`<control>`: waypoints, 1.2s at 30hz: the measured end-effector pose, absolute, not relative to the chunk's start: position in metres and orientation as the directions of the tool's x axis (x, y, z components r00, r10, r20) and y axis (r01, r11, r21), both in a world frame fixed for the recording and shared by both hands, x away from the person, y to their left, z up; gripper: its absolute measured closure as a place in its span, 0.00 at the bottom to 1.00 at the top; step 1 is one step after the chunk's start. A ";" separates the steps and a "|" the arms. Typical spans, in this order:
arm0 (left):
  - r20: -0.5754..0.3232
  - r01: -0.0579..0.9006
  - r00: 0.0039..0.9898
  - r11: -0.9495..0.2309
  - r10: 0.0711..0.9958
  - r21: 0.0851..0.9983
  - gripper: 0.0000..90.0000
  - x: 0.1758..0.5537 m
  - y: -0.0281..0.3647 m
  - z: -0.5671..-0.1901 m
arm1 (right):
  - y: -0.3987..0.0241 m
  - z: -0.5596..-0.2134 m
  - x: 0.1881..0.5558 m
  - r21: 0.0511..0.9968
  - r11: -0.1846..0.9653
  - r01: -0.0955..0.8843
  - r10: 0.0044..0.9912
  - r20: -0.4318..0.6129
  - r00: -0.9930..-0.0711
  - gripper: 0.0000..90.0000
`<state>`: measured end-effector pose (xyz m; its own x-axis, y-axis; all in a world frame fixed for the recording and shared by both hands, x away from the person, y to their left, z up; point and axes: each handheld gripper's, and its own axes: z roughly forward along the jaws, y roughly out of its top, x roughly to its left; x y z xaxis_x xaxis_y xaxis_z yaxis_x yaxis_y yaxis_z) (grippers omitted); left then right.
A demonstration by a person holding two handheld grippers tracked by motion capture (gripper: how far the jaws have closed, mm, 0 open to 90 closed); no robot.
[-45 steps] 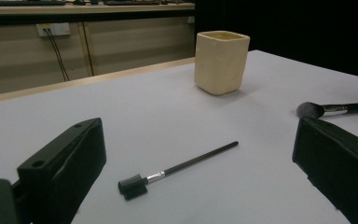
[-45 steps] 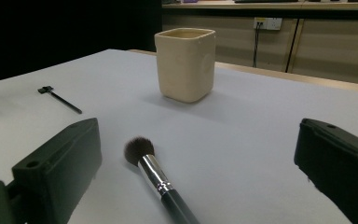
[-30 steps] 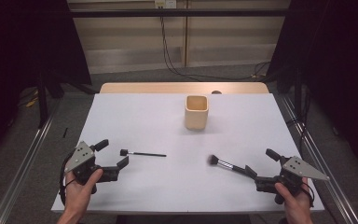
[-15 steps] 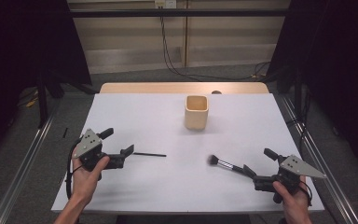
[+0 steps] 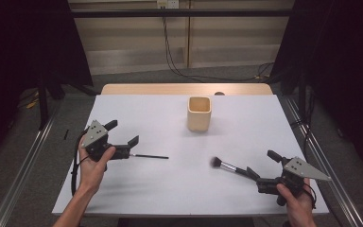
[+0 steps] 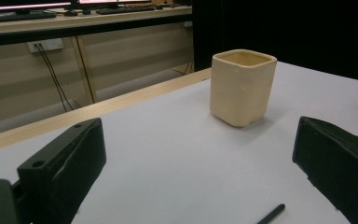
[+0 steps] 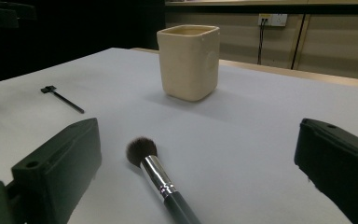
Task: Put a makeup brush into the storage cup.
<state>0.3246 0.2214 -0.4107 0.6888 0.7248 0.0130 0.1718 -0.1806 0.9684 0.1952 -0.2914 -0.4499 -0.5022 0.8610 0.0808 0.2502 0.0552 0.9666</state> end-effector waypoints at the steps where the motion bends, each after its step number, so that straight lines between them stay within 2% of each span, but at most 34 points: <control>1: 0.018 0.175 0.693 -0.191 0.721 0.966 0.03 0.326 0.220 -0.410 | -0.291 -0.450 0.195 0.967 0.055 0.250 0.861 0.081 -0.502 0.00; 8: 0.019 0.195 0.716 -0.226 0.698 0.954 0.04 0.340 0.209 -0.409 | -0.291 -0.450 0.195 0.967 0.055 0.249 0.860 0.080 -0.504 0.00; 10: 0.039 0.212 0.725 -0.277 0.687 0.937 0.04 0.344 0.207 -0.409 | -0.291 -0.450 0.195 0.967 0.043 0.250 0.862 0.091 -0.499 0.00; 12: 0.014 0.249 0.740 -0.293 0.672 0.923 0.05 0.347 0.206 -0.409 | -0.292 -0.450 0.195 0.968 0.042 0.248 0.862 0.090 -0.498 0.00; 19: 0.024 0.286 0.757 -0.365 0.653 0.886 0.05 0.353 0.206 -0.408 | -0.291 -0.450 0.195 0.966 0.051 0.253 0.856 0.088 -0.509 0.00; 21: -0.001 0.317 0.765 -0.375 0.644 0.871 0.03 0.355 0.205 -0.408 | -0.290 -0.450 0.195 0.966 0.044 0.257 0.856 0.095 -0.507 0.00; 25: 0.025 0.345 0.784 -0.469 0.620 0.813 0.03 0.358 0.202 -0.411 | -0.290 -0.450 0.195 0.965 0.044 0.257 0.857 0.096 -0.507 0.00; 28: 0.050 0.344 0.778 -0.491 0.626 0.800 0.05 0.358 0.199 -0.410 | -0.291 -0.450 0.195 0.965 0.048 0.259 0.858 0.093 -0.505 0.00; 36: 0.037 0.395 0.803 -0.578 0.594 0.714 0.06 0.364 0.191 -0.406 | -0.291 -0.450 0.196 0.963 0.064 0.261 0.856 0.081 -0.511 0.00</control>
